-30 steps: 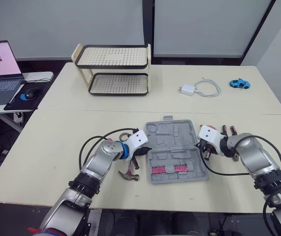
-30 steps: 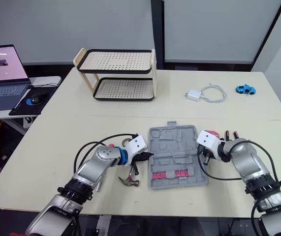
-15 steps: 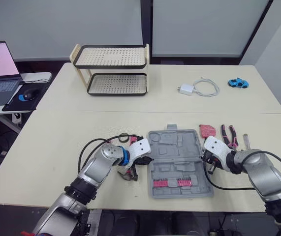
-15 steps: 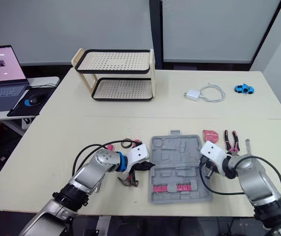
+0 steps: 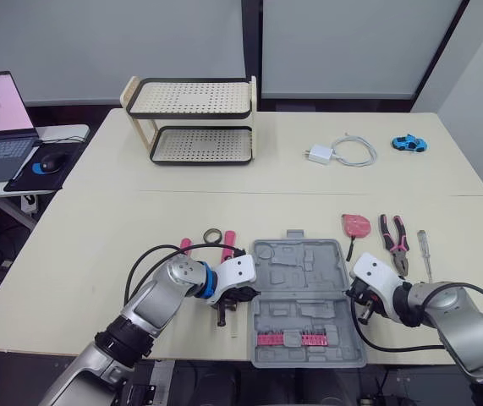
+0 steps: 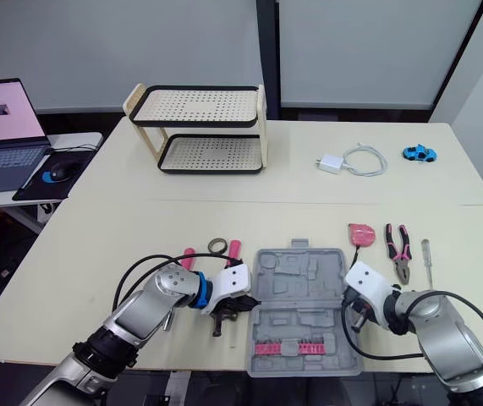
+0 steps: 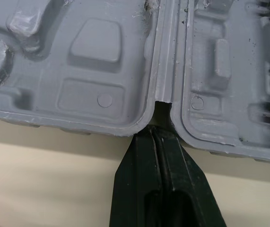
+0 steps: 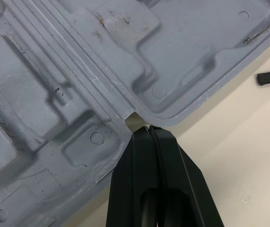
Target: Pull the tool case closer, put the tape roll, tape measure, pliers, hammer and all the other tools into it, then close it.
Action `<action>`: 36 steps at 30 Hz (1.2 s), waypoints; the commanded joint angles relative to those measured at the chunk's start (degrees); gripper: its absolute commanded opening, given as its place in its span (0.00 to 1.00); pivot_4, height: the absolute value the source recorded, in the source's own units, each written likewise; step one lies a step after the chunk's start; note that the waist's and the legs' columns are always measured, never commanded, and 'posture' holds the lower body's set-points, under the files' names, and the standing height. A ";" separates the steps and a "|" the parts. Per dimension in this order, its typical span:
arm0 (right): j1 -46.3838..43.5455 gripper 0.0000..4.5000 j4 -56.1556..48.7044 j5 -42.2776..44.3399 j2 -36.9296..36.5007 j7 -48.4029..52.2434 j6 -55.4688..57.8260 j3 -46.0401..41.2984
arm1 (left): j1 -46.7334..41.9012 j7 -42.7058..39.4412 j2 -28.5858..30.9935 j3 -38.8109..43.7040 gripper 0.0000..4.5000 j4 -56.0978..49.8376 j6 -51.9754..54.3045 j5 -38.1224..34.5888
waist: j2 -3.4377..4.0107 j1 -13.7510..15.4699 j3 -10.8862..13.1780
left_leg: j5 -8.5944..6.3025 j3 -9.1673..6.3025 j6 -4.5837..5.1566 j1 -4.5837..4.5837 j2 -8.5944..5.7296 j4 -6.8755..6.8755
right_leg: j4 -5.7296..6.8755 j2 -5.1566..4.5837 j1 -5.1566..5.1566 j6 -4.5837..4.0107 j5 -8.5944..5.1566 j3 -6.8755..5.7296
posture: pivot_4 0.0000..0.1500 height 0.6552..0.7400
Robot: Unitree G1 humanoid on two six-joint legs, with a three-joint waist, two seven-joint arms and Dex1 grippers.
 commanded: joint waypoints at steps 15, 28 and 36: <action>2.71 0.00 -7.63 5.59 -0.08 -2.60 2.57 2.37 | 0.98 -3.69 1.95 -3.12 0.00 -3.34 -1.61 -0.38 | -0.01 -0.08 -0.04 | 0.00 0.00 0.01 0.03 0.02 0.00 | 0.01 0.02 0.02 0.00 0.00 -0.01 | 1.00 1.00; 3.43 0.00 -8.23 7.69 -1.81 -3.45 2.98 2.61 | 1.48 -5.92 3.16 -4.11 0.00 -4.93 -1.09 -0.81 | -0.01 -0.08 -0.06 | -0.03 0.00 0.05 0.04 0.02 0.00 | 0.01 0.04 0.04 0.00 0.00 -0.01 | 1.00 1.00; 3.81 0.00 -8.61 8.90 -2.40 -4.28 3.25 2.72 | 1.45 -6.31 3.37 -4.38 0.00 -5.36 -0.83 -0.76 | -0.01 -0.07 -0.06 | -0.03 -0.01 0.06 0.04 0.02 0.00 | 0.01 0.04 0.05 0.00 0.00 -0.02 | 1.00 1.00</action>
